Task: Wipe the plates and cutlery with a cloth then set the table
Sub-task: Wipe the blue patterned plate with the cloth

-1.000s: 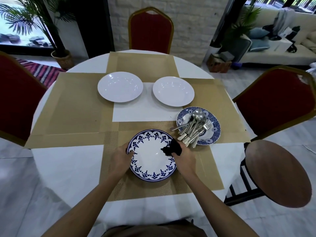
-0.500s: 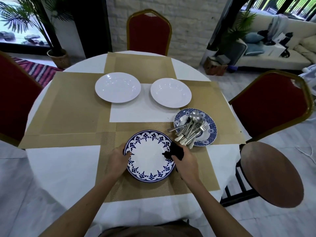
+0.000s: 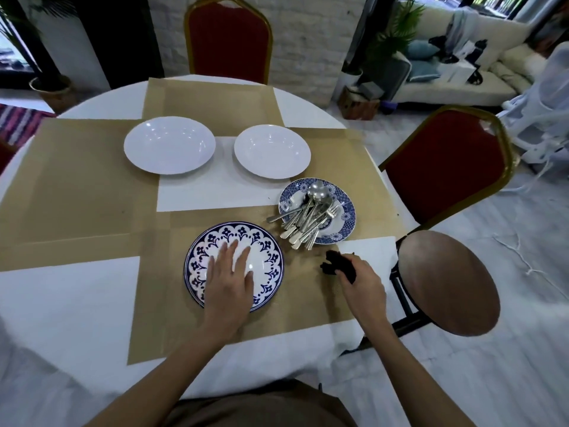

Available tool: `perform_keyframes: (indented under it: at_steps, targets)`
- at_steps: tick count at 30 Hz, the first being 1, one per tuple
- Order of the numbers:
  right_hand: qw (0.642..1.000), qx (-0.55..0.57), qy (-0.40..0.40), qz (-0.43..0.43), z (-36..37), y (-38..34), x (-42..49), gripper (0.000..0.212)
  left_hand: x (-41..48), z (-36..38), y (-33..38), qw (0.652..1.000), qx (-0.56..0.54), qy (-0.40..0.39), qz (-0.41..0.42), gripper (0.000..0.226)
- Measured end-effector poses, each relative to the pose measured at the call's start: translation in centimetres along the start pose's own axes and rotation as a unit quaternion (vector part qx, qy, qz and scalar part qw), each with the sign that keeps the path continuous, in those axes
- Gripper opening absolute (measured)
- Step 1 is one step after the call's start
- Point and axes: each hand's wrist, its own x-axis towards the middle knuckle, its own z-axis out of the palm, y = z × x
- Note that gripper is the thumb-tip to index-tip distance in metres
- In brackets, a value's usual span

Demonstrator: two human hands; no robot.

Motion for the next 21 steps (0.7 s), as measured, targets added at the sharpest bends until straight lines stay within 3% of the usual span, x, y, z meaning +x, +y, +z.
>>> perform_keyframes:
  at_steps: [3, 7, 12, 15, 17, 21]
  targets:
    - [0.999, -0.042, 0.015, -0.031, -0.1, 0.6, 0.2, 0.032, -1.6, 1.2, 3.3, 0.992, -0.008, -0.041, 0.117, 0.045]
    - [0.991, -0.11, 0.005, -0.076, 0.3, 1.6, 0.4, 0.037, -4.9, 4.0, 6.1, 0.955, 0.032, -0.143, 0.258, 0.049]
    - [0.971, -0.166, -0.053, -0.165, 2.1, 3.3, 0.4, 0.054, -6.5, 6.7, 6.5, 0.95, 0.103, -0.239, 0.172, 0.059]
    - [0.963, -0.182, -0.12, -0.158, 2.8, 4.3, -0.2, 0.046, -6.8, 7.1, 6.1, 0.941, 0.125, -0.284, 0.137, 0.065]
    - [0.955, -0.196, -0.162, -0.153, 2.7, 4.7, -0.4, 0.06, -6.9, 7.2, 5.9, 0.94, 0.131, -0.286, 0.134, 0.067]
    - [0.954, -0.159, -0.207, -0.147, 2.8, 6.1, 0.1, 0.06, -6.8, 7.1, 6.3, 0.943, 0.135, -0.273, 0.132, 0.067]
